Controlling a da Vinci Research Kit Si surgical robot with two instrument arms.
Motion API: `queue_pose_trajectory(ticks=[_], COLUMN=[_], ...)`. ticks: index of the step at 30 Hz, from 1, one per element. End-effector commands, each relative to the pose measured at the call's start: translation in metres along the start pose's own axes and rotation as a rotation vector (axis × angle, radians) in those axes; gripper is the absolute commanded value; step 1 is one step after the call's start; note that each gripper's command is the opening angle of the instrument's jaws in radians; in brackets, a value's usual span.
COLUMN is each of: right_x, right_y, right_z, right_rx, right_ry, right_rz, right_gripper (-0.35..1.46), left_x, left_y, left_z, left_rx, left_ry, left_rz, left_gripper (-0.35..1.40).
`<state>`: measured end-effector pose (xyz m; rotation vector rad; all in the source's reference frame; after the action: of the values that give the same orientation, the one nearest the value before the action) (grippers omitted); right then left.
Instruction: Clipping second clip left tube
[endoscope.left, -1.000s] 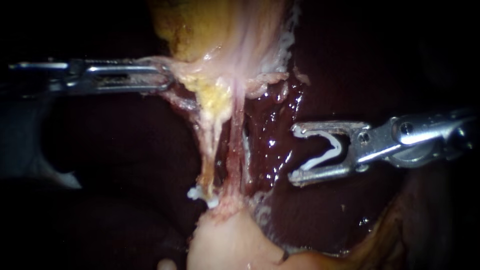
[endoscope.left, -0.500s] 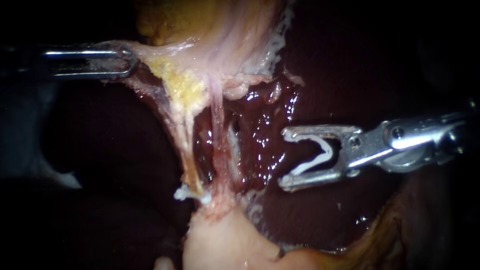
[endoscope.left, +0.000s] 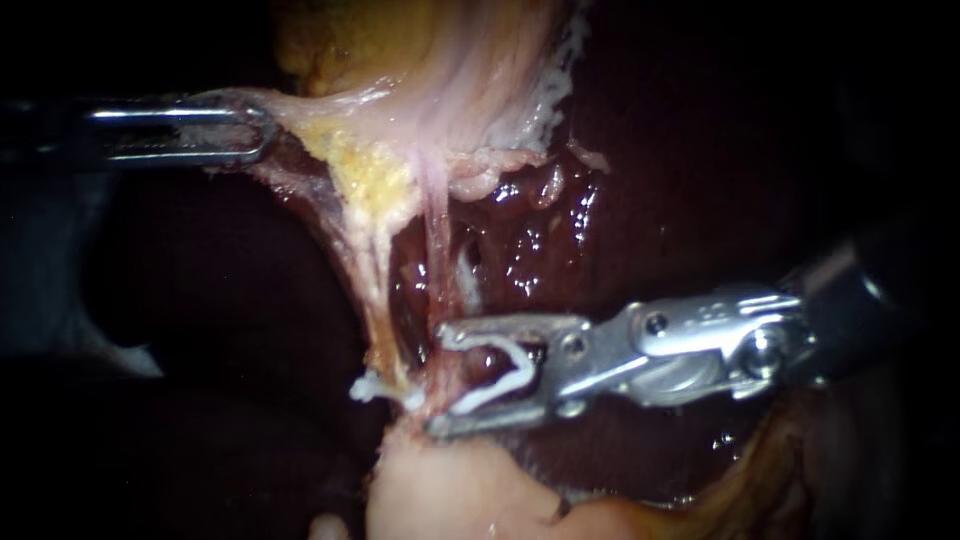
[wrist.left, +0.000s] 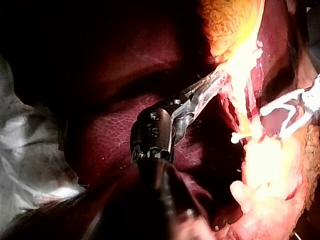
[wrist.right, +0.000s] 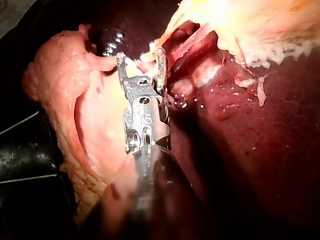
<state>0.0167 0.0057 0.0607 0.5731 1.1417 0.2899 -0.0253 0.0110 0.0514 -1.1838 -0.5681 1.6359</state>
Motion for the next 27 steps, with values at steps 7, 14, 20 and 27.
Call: queue_pose_trajectory(ticks=[7, 14, 20, 27], right_x=[-0.0011, -0.0026, -0.0033, -0.0028], right_y=[0.0023, 0.0043, 0.0053, 0.0052], right_z=[0.0022, 0.0024, 0.0032, 0.0062], right_rx=[0.006, 0.007, 0.039, 0.113], right_ry=[0.008, 0.007, 0.013, 0.046], right_rz=[0.015, 0.020, 0.029, 0.024], right_gripper=[0.50, 0.50, 0.50, 0.50], left_x=[0.0000, 0.0000, 0.0000, 0.0000], left_y=[0.0002, 0.0003, 0.0004, 0.0004], left_z=[0.0000, 0.0001, 0.0001, 0.0002], left_rx=[-0.004, -0.003, -0.003, -0.005], left_ry=[-0.003, -0.002, -0.002, -0.003], left_rz=[0.000, 0.000, 0.000, 0.000], left_gripper=[-0.35, -0.35, -0.35, -0.35])
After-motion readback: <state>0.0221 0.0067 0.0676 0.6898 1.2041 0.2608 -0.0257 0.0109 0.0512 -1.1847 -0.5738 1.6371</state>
